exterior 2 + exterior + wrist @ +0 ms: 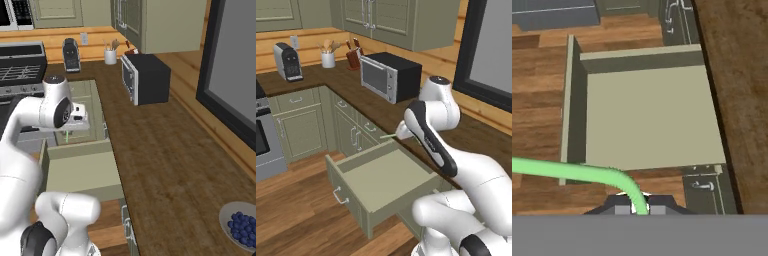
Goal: Take a straw from the drawer in front and place it inside the glass cup on the dining counter.
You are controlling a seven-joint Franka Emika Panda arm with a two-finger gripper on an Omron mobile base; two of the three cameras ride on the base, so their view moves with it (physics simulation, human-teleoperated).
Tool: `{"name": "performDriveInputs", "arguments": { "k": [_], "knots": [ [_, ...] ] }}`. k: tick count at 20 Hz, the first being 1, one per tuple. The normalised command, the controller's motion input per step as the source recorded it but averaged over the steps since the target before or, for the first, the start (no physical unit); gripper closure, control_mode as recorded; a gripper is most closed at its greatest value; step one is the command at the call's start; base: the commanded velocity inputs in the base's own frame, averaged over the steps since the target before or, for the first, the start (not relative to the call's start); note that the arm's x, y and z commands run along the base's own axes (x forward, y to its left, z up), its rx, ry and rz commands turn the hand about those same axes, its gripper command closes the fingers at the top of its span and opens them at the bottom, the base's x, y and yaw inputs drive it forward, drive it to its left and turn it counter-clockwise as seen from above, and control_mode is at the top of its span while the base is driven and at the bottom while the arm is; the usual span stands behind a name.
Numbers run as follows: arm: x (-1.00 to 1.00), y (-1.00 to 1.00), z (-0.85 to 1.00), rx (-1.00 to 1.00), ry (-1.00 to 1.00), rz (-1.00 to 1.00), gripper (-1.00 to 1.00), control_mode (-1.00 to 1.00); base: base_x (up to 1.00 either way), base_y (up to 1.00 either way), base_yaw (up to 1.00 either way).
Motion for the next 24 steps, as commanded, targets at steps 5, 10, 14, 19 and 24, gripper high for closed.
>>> {"name": "performDriveInputs", "arguments": {
  "k": [5,10,14,19,24],
  "knots": [
    [0.0,0.0,0.0,0.0,0.0,0.0,1.0,1.0,-0.67,0.0,0.0],
    [0.0,0.0,0.0,0.0,0.0,0.0,1.0,1.0,-1.0,0.0,0.0],
    [0.0,0.0,0.0,0.0,0.0,0.0,1.0,1.0,-0.98,0.51,0.14],
    [0.0,0.0,0.0,0.0,0.0,0.0,1.0,1.0,-0.54,0.86,0.59],
    [0.0,0.0,0.0,0.0,0.0,0.0,1.0,1.0,-0.1,0.74,0.66]
  ]
}}
